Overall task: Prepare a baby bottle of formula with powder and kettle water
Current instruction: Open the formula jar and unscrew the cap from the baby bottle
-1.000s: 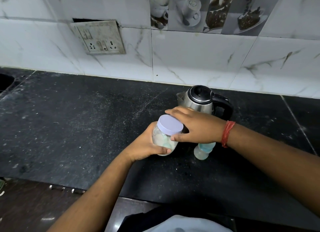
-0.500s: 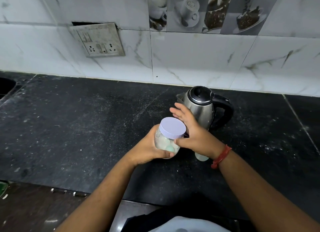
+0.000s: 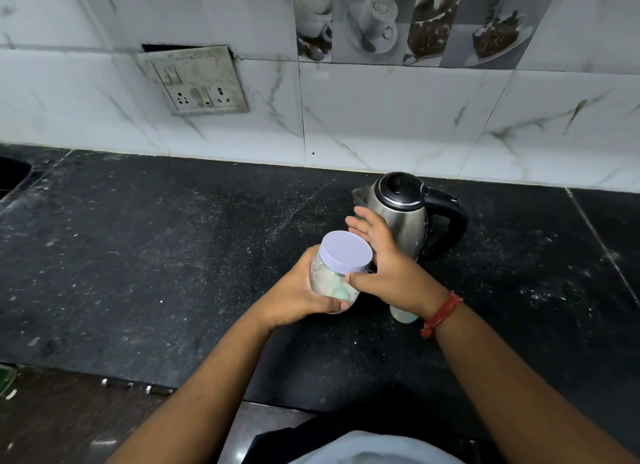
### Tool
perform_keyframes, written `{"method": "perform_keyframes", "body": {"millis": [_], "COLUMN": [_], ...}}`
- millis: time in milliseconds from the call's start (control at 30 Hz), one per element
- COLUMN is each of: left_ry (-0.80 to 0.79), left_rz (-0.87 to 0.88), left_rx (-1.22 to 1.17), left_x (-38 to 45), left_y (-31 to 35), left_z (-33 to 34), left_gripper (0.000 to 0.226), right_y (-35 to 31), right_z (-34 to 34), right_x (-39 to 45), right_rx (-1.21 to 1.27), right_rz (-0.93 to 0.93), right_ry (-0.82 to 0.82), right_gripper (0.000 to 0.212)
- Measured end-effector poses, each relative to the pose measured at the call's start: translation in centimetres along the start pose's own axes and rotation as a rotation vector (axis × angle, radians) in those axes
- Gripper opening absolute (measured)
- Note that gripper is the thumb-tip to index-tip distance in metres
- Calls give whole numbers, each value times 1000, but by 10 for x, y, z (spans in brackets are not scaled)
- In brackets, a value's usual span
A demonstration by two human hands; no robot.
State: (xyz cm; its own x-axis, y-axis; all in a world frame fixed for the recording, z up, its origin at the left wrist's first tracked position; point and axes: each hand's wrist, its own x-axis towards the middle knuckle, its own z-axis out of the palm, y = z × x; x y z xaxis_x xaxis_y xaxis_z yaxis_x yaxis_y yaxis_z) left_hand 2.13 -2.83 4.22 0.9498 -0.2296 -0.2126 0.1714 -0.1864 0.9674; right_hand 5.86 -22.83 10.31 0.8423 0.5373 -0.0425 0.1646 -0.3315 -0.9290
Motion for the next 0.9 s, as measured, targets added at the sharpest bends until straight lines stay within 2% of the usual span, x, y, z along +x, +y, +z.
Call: {"method": "perform_keyframes", "body": {"millis": [167, 300, 467, 633, 733, 900], "left_ry": [3, 9, 23, 30, 94, 290], "left_rz": [2, 5, 20, 32, 42, 37], "left_rx": [10, -6, -20, -46, -43, 1], "left_x": [1, 1, 2, 2, 0, -7], "left_y": [2, 2, 4, 0, -8, -22], "left_z": [-4, -3, -4, -5, -7, -14], "left_gripper": [105, 100, 106, 101, 104, 98], "right_y": [0, 1, 0, 2, 4, 17], "right_z": [-1, -1, 2, 3, 1, 15], "right_x": [5, 9, 8, 6, 7, 1], "right_rx": [-100, -145, -42, 119, 135, 65], "right_rz": [31, 22, -16, -40, -25, 18], "right_ry": [45, 88, 126, 241, 328, 432], "right_gripper": [112, 109, 100, 83, 76, 67]}}
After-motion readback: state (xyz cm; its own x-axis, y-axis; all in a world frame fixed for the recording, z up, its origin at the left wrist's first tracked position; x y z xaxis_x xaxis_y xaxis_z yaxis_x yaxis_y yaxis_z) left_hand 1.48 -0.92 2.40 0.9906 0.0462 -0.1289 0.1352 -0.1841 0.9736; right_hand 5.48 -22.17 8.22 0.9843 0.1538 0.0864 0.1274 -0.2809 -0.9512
